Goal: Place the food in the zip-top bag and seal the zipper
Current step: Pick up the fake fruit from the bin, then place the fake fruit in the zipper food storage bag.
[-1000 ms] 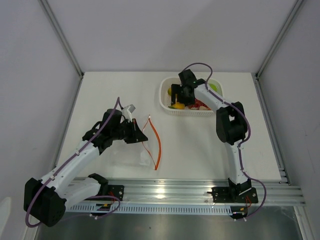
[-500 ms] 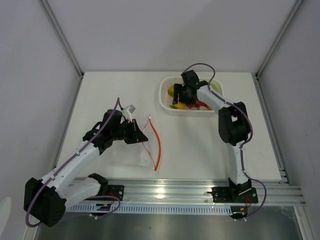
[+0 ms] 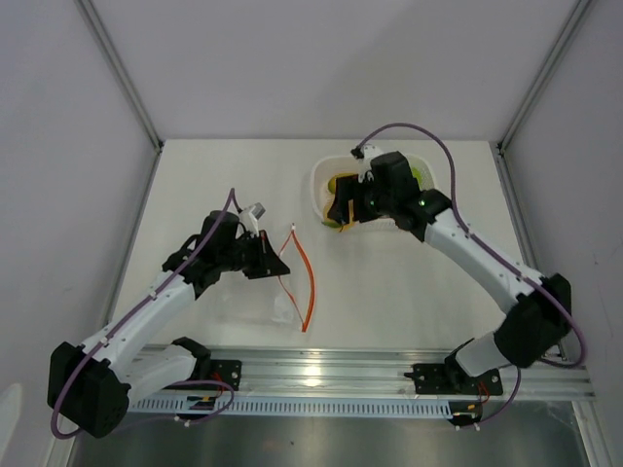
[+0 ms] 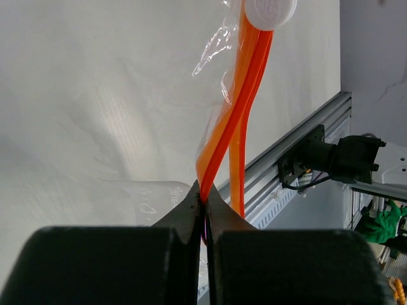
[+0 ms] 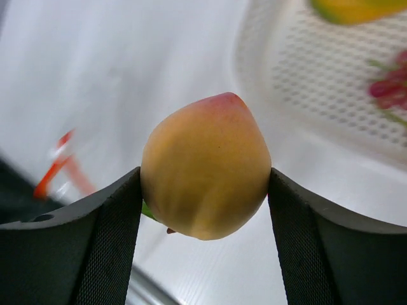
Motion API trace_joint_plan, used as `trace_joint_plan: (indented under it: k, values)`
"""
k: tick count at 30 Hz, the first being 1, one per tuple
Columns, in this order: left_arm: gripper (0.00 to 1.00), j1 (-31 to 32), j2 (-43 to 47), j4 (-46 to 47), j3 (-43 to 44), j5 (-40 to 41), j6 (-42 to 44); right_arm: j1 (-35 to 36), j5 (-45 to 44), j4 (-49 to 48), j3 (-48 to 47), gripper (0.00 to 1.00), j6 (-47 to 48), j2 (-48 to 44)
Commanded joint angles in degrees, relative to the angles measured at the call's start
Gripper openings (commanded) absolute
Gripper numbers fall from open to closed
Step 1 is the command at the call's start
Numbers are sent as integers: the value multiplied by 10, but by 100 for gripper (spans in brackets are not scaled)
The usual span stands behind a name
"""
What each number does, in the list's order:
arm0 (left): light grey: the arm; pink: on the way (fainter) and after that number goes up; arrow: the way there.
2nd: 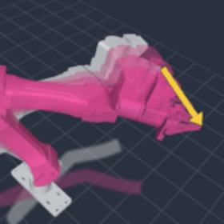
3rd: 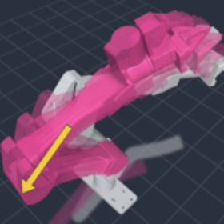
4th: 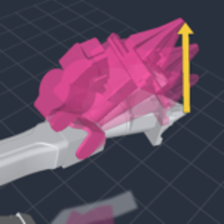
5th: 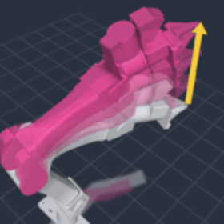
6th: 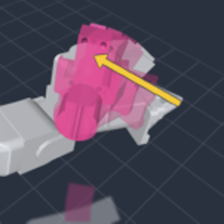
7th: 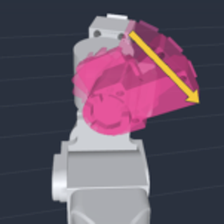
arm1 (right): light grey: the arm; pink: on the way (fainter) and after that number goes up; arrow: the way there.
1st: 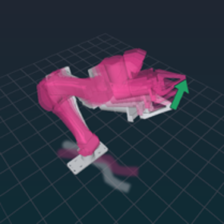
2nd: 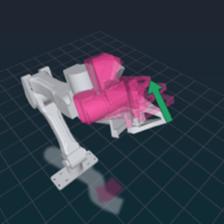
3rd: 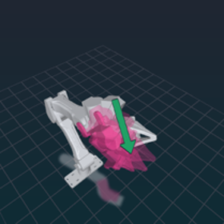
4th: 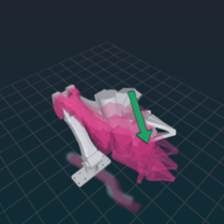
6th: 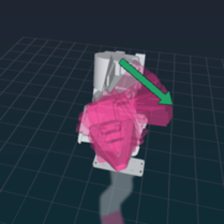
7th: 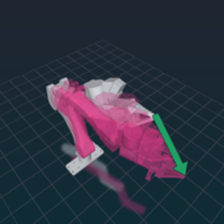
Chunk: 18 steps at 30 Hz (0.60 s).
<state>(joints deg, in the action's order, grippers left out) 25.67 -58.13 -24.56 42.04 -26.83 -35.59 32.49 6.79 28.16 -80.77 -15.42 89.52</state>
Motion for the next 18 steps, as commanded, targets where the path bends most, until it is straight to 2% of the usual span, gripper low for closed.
trace_joint_plan:
  k: [1,5,8,12,18]
  values:
    - [1,-4,-5,11,31,-23,-1,48,71,-34,68,0,22,-103]
    - [0,-4,-6,12,37,-24,-2,130,135,-56,142,0,15,-157]
    - [1,-4,-6,9,39,-23,-3,163,137,-73,168,0,-6,-181]
    - [0,-4,-4,10,38,-30,-7,175,150,-119,213,0,-36,-198]
    - [1,-4,2,12,36,-47,-17,187,165,-165,225,0,-48,-172]
